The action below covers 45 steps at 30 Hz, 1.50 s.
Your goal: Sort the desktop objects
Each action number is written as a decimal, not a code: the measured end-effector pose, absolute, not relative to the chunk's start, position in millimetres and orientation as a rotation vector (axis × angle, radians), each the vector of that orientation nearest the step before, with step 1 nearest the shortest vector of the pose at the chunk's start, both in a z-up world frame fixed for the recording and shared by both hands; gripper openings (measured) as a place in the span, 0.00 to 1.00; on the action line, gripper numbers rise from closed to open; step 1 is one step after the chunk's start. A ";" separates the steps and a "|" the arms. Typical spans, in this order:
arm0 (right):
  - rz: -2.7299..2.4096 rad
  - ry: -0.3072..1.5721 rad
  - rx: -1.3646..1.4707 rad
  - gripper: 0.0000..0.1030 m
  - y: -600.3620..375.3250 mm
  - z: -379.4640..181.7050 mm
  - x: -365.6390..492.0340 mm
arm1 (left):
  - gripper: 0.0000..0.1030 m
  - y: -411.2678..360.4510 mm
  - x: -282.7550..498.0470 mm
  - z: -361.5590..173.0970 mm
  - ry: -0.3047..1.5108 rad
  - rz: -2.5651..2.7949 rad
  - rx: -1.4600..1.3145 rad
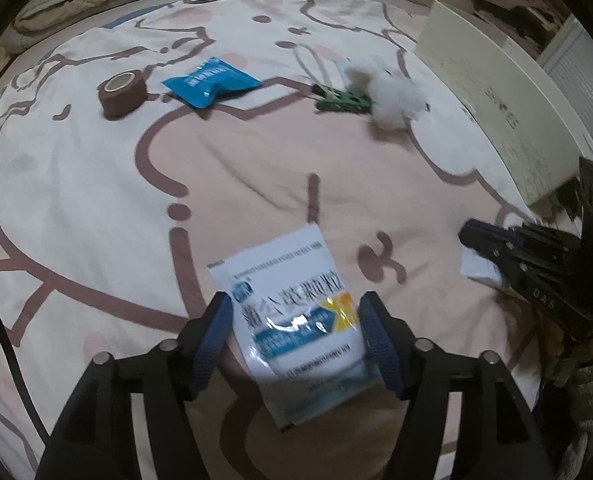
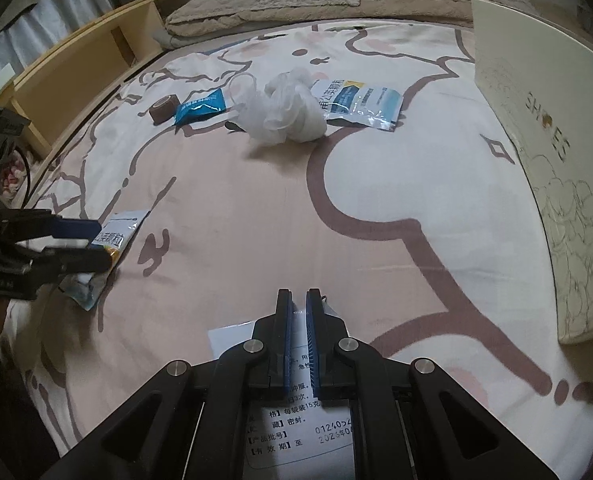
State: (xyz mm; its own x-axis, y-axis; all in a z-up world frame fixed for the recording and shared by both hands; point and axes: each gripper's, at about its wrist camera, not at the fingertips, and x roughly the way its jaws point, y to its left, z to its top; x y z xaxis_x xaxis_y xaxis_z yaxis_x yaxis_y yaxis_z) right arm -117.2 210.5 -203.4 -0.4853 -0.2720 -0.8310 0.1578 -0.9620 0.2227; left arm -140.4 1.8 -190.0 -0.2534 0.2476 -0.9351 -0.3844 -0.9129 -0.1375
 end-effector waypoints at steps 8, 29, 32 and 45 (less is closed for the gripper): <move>-2.483 -0.326 1.370 0.07 224.4 -209.1 -115.0 | 0.75 19.0 -124.2 -197.7 0.339 2.161 -1.603; -2.460 -0.411 1.321 0.07 233.8 -207.7 -115.0 | 0.86 -23.2 -126.9 -199.7 0.461 2.148 -1.733; -2.473 -0.422 1.326 0.08 238.4 -196.7 -114.9 | 0.86 -32.2 -128.9 -200.0 0.457 2.169 -1.753; -2.322 -0.291 1.324 0.08 218.5 -158.9 -46.2 | 0.88 -58.4 -137.6 -201.5 0.413 2.227 -1.796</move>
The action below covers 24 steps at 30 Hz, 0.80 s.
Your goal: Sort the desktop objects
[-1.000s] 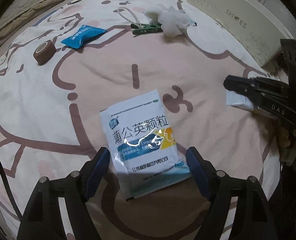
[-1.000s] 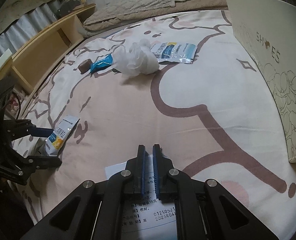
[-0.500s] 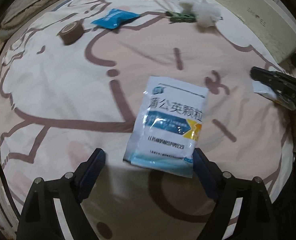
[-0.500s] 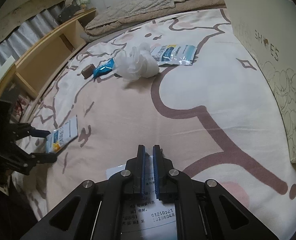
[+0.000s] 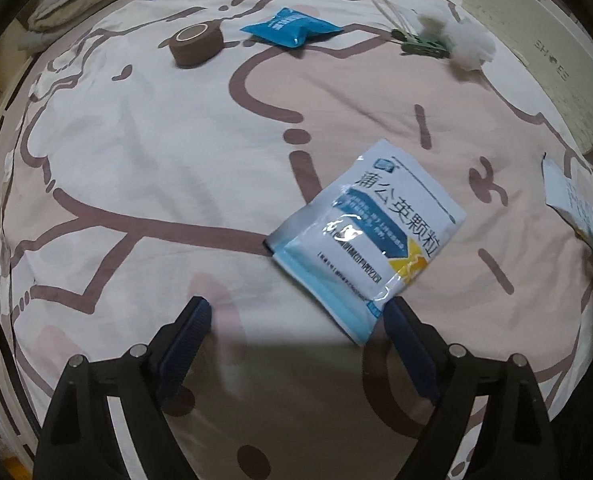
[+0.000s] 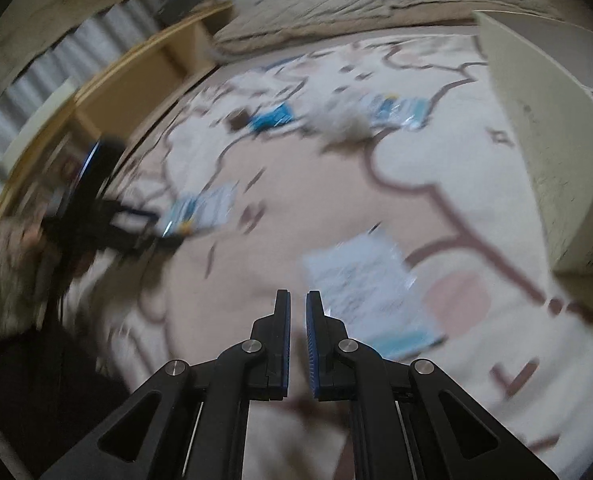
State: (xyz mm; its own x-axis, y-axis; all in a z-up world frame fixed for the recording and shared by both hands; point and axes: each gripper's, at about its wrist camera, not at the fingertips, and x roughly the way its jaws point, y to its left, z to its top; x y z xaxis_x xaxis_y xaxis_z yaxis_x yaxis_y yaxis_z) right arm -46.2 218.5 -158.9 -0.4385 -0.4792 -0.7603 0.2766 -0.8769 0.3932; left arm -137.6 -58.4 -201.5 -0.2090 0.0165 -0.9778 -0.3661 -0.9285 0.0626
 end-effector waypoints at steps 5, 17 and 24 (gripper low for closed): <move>-2.265 -0.243 1.410 0.08 205.4 -169.6 -32.2 | 0.88 -63.8 -137.2 -200.4 0.483 2.288 -1.782; -2.402 -0.401 1.455 0.08 252.2 -179.6 -45.1 | 0.86 -86.1 -134.8 -199.6 0.400 2.308 -1.819; -2.455 -0.443 1.468 0.08 266.6 -185.6 -62.2 | 0.86 -85.0 -121.1 -190.7 0.390 2.275 -1.734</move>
State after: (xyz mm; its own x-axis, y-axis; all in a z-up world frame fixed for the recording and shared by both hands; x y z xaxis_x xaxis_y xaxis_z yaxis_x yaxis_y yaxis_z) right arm -62.2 266.6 -185.6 -0.4630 -0.3606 -0.8097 0.0550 -0.9234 0.3798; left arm -121.1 -85.0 -190.7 -0.2580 0.0392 -0.9654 -0.3584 -0.9318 0.0580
